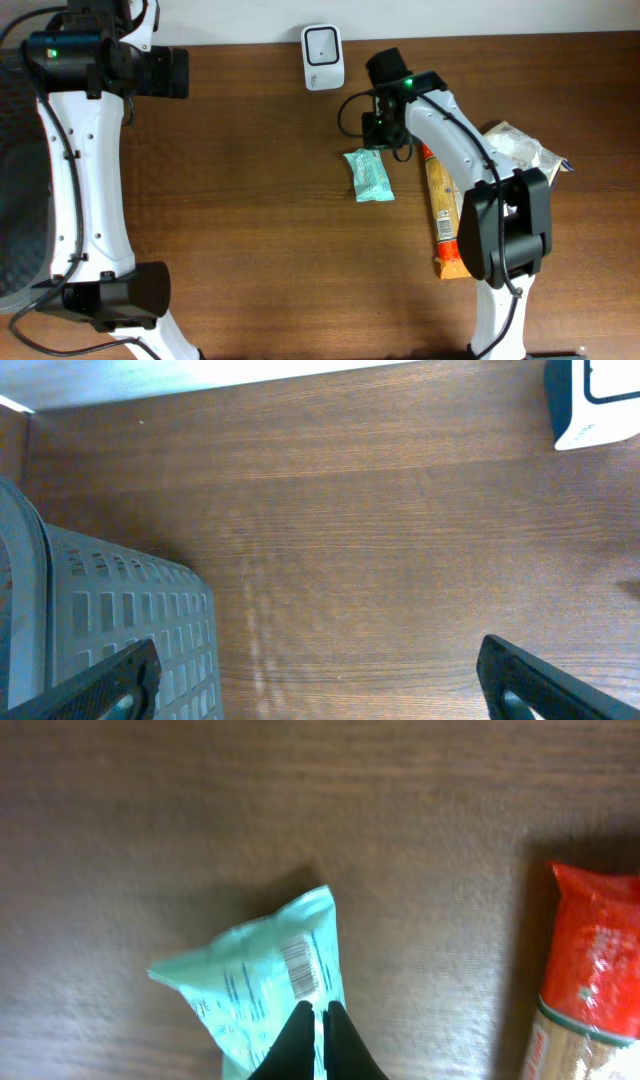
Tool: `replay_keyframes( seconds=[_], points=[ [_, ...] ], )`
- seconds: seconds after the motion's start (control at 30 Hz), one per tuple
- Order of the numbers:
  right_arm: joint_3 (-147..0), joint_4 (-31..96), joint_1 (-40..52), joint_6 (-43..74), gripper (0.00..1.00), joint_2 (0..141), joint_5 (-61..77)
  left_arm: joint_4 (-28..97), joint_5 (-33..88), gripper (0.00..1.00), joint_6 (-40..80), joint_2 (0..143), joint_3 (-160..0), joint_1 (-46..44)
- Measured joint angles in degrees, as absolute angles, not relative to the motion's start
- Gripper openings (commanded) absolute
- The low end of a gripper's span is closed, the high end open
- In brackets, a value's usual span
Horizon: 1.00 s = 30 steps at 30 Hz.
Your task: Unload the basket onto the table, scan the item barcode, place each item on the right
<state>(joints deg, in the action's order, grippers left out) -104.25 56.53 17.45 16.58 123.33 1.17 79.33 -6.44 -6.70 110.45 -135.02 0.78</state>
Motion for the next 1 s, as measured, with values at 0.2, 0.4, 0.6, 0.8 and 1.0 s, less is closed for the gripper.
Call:
replay_keyframes(
  seconds=[0.2, 0.4, 0.6, 0.8, 1.0],
  points=[
    [-102.0, 52.4, 21.2, 16.4, 0.04, 127.4, 5.5, 79.3, -6.4, 0.99, -6.7, 110.5, -135.0, 0.8],
    [-102.0, 52.9, 25.6, 6.5, 0.08, 131.5, 13.3, 79.3, -6.4, 0.99, -6.7, 110.5, -135.0, 0.8],
    [-112.7, 67.4, 23.7, -2.6, 0.46, 129.9, 17.9, 79.3, -6.4, 0.99, -6.7, 110.5, -135.0, 0.8],
    [-113.8, 74.7, 3.8, -12.6, 0.69, 127.3, 21.6, 79.3, -6.5, 0.99, -6.7, 110.5, -135.0, 0.8],
    [-103.6, 67.4, -0.3, -18.0, 0.68, 129.7, 26.7, 79.4, -6.5, 0.99, -6.7, 110.5, -135.0, 0.8]
  ],
)
